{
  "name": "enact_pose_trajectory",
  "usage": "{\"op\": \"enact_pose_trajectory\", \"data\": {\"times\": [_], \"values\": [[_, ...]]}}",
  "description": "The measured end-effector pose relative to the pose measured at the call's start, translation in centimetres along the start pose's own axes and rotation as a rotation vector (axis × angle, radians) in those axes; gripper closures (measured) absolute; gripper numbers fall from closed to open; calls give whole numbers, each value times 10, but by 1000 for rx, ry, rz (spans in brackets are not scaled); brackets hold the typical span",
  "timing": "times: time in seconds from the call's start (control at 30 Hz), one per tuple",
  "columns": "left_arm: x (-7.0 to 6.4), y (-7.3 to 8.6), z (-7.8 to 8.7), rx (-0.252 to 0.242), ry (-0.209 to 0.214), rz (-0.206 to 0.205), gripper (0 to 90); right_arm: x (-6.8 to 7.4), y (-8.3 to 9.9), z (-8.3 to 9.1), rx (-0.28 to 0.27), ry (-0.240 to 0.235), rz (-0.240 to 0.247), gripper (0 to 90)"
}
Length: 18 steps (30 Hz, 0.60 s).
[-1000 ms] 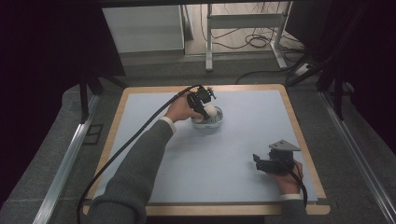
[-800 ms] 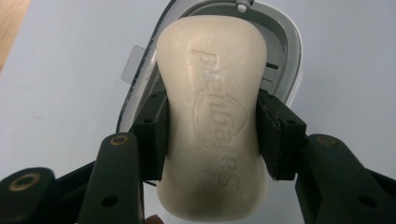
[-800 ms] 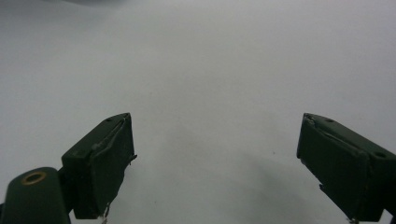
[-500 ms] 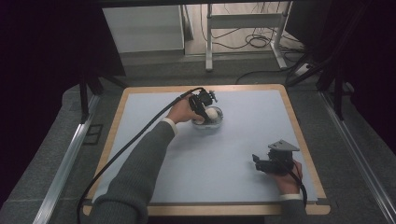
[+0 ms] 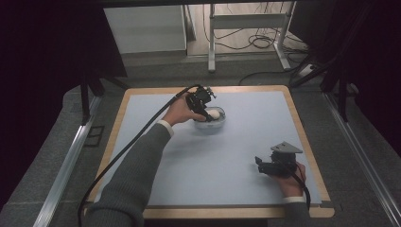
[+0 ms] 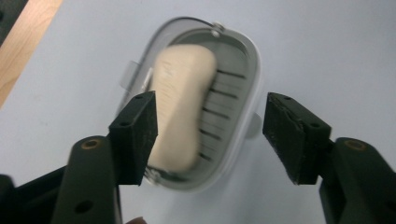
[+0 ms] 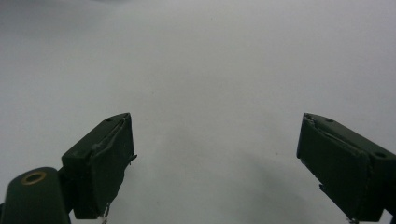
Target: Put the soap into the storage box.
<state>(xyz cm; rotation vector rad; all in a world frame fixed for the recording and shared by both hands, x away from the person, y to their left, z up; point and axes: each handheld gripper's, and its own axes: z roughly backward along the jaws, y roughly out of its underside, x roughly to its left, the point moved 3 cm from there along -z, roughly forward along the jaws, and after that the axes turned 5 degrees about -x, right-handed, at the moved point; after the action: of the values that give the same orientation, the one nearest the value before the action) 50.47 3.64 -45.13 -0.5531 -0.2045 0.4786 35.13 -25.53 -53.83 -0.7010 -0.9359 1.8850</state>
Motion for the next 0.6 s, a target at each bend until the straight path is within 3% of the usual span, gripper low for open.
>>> {"op": "enact_pose_trajectory", "data": {"times": [0.33,0.6], "values": [[-12,13,27,-70,14,29,331,1,0,-1,2,2,6,107],[-25,45,50,-126,11,52,319,4,1,-2,9,0,16,107]]}}
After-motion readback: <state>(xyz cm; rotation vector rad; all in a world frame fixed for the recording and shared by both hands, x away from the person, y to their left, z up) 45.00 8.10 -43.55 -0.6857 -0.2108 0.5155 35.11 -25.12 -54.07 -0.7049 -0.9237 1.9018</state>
